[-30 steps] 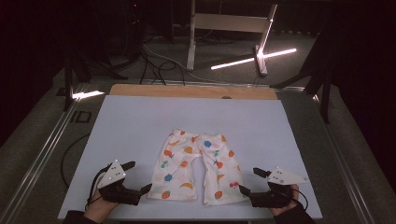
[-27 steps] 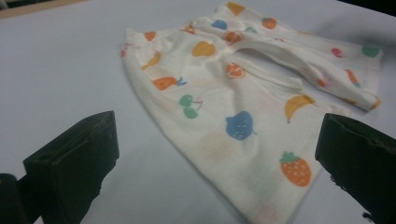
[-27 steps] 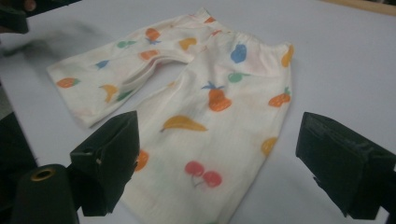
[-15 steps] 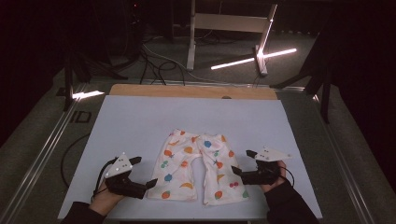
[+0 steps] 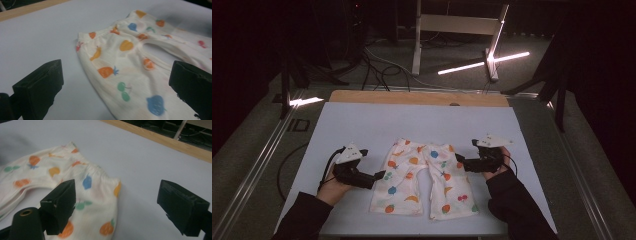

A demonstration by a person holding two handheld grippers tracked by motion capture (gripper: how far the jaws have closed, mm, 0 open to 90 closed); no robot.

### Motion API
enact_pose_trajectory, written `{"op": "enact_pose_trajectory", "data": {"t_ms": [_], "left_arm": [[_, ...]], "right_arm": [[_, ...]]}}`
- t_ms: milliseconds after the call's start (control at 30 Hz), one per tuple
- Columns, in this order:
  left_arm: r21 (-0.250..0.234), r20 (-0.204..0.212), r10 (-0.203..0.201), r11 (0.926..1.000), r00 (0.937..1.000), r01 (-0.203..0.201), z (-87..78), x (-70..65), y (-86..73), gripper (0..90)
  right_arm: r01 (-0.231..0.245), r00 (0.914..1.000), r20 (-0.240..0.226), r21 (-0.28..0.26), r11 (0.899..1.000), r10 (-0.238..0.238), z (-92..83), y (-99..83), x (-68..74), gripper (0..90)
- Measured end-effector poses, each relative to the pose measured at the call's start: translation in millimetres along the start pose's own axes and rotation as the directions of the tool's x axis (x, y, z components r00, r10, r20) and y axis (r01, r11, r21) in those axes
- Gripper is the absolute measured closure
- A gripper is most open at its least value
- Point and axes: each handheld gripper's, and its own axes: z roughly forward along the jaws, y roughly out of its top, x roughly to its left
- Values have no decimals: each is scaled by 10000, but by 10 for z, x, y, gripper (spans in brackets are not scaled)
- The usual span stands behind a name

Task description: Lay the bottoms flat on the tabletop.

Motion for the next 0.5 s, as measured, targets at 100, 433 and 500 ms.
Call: {"op": "enact_pose_trajectory", "data": {"t_ms": [100,433,500], "left_arm": [[123,-265,66,9999,9996,-63,103,42,88,3],[591,-181,-489,9970,9986,499,481,208,317,13],[639,-235,-582,9962,9980,596,558,239,347,17]], "right_arm": [[-147,9999,-14,-45,9999,147,96,122,-38,158],[-1273,9904,-476,474,9907,1295,560,330,-160,244],[-1588,9857,-466,630,9853,1618,648,327,-181,279]]}}
